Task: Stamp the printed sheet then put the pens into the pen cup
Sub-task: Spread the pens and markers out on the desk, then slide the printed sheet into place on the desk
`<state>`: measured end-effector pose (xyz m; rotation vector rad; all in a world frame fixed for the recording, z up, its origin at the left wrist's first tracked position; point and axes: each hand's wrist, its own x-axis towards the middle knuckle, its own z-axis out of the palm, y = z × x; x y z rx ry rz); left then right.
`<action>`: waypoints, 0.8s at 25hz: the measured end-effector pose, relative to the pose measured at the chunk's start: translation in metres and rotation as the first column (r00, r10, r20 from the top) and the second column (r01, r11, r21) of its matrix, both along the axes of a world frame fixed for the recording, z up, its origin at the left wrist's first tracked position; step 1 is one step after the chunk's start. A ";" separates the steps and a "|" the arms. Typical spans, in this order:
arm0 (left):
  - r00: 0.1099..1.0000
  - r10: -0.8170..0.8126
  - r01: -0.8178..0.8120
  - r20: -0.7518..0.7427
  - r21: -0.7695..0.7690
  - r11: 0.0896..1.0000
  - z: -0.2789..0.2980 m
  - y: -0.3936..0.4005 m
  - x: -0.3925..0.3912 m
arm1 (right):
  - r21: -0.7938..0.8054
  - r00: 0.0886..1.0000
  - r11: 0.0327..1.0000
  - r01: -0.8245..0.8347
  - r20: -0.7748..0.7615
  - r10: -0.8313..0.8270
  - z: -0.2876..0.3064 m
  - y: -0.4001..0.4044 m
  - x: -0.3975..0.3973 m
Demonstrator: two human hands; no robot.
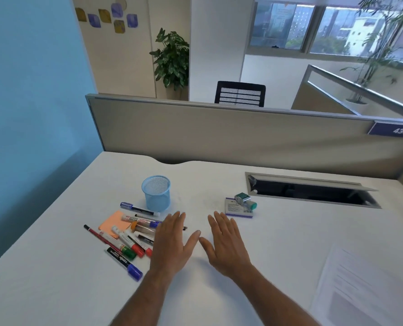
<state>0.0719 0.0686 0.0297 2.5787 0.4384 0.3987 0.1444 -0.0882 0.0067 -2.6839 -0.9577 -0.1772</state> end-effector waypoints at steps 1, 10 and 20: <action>0.999 -0.036 0.036 -0.022 -0.010 0.999 0.000 -0.011 0.002 | 0.000 0.998 0.998 0.061 -0.013 -0.061 -0.001 -0.015 0.001; 0.893 -0.445 0.446 -0.070 0.001 0.895 -0.007 -0.127 0.017 | 0.007 0.864 0.869 0.495 -0.116 -0.491 -0.002 -0.162 -0.008; 0.648 -0.691 0.754 -0.320 0.144 0.641 -0.017 -0.230 0.005 | -0.156 0.642 0.642 0.751 -0.061 -0.765 -0.003 -0.284 -0.047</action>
